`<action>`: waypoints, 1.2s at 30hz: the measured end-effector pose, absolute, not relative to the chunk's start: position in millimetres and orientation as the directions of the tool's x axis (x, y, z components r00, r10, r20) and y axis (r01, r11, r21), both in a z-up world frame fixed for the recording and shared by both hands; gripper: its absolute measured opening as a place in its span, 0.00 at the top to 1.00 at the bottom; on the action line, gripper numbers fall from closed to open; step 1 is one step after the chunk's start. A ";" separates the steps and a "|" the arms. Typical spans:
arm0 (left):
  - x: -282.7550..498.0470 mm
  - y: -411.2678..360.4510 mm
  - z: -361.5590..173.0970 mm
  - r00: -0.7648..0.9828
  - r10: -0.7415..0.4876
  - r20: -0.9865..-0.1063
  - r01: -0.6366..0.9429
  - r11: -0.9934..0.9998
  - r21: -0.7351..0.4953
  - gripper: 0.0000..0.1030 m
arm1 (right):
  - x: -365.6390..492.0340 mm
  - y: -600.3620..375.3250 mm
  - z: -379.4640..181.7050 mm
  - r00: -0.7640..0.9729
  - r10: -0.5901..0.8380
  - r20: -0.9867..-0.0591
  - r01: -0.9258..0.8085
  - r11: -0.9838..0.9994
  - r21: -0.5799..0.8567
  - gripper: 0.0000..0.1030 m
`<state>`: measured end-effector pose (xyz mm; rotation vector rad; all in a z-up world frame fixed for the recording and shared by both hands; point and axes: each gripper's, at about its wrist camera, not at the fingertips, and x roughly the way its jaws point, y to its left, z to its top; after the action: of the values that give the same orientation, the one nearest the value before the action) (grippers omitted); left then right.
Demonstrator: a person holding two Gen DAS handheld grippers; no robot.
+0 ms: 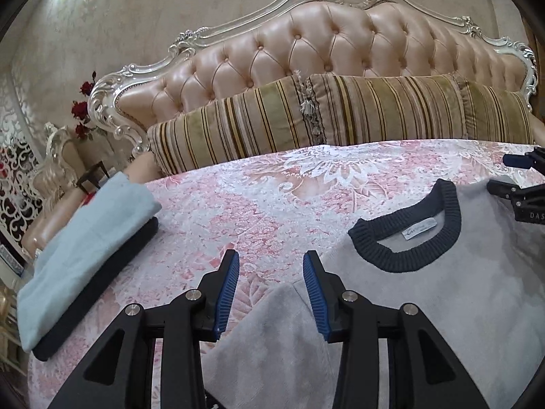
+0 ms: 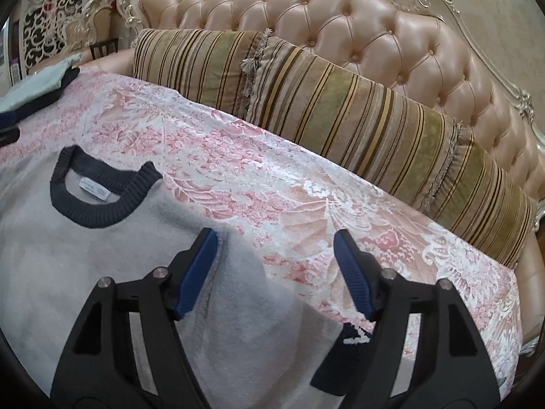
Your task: Fold clothes
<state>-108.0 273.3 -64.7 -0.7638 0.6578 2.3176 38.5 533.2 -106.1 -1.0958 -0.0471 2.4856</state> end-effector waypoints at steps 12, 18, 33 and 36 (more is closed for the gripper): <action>-99.5 277.1 -65.2 -0.667 0.378 -0.642 -0.673 -0.676 0.301 0.60 | 48.3 557.6 -103.1 -0.575 0.413 -0.706 -0.466 -0.875 -0.132 0.15; -96.4 280.4 -67.1 -0.664 0.381 -0.643 -0.679 -0.668 0.304 0.60 | 51.7 532.1 -83.5 -0.613 0.459 -0.643 -0.431 -0.877 -0.215 0.15; -130.3 300.4 -110.0 -0.540 0.349 -0.766 -0.706 -0.683 0.187 0.54 | 38.8 549.3 -118.7 -0.495 0.471 -0.730 -0.414 -0.867 -0.278 0.14; -142.1 287.0 -107.3 -0.505 0.355 -0.786 -0.700 -0.702 0.133 0.49 | 37.4 549.4 -118.1 -0.487 0.470 -0.736 -0.413 -0.867 -0.280 0.14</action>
<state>-142.1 287.0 -107.3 -1.0149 0.5894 2.2090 37.4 549.4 -118.1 -1.1865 -0.0891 2.3384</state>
